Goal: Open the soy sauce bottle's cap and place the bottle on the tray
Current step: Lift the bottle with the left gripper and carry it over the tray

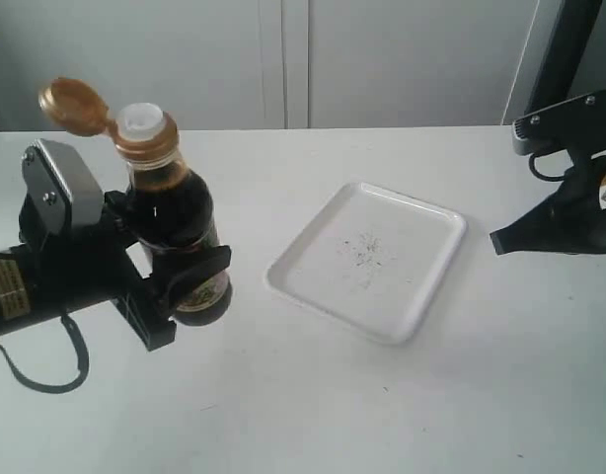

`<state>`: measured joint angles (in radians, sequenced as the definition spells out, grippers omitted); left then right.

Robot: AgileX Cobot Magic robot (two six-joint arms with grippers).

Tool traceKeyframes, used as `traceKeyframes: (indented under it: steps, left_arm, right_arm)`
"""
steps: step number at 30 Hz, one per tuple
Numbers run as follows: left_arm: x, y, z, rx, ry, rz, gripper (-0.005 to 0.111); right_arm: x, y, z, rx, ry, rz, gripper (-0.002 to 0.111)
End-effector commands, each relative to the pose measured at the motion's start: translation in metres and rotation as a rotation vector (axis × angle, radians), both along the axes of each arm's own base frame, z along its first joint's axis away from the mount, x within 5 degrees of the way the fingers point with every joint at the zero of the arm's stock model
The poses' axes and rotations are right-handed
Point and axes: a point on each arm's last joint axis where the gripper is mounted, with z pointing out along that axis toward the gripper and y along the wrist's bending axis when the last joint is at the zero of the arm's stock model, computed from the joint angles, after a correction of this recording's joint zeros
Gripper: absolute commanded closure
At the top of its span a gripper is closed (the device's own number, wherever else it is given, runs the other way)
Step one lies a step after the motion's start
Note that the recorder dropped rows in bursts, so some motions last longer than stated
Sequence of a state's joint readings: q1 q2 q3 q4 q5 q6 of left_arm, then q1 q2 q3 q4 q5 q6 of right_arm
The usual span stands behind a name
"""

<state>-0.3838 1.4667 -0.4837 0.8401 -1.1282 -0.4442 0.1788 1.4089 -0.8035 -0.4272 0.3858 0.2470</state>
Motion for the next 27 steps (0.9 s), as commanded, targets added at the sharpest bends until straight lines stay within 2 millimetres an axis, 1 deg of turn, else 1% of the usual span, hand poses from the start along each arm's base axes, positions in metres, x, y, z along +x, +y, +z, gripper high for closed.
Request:
traceKeyframes:
  steps: [1, 4, 6, 11, 16, 19, 23, 27]
  left_arm:
    - [0.002, -0.019, 0.035, -0.172, -0.097, -0.036, 0.107]
    - [0.007, -0.036, 0.045, -0.211, -0.115, -0.065, 0.107]
    - [0.014, -0.049, 0.049, -0.230, -0.118, -0.080, 0.107]
    - [0.026, -0.072, 0.047, -0.246, -0.105, -0.111, 0.107]
    - [0.041, -0.096, 0.041, -0.247, -0.085, -0.119, 0.107]
    - [0.054, -0.106, 0.038, -0.261, -0.071, -0.121, 0.107]
    - [0.063, -0.117, 0.035, -0.269, -0.069, -0.128, 0.107]
    - [0.074, -0.128, 0.027, -0.234, -0.047, -0.113, 0.107]
  right_arm:
    - [0.001, -0.009, -0.001, 0.007, -0.007, -0.022, 0.108]
    - [0.004, -0.012, -0.005, 0.011, -0.005, -0.033, 0.108]
    - [0.006, -0.011, -0.013, 0.025, 0.028, -0.045, 0.108]
    - [0.014, -0.007, -0.025, 0.064, 0.030, -0.046, 0.108]
    - [0.019, -0.005, -0.026, 0.096, -0.002, -0.041, 0.108]
    - [0.019, -0.004, -0.026, 0.099, -0.010, -0.038, 0.108]
    - [0.019, -0.004, -0.026, 0.113, -0.013, -0.052, 0.108]
    - [0.020, -0.004, -0.025, 0.112, -0.022, -0.044, 0.108]
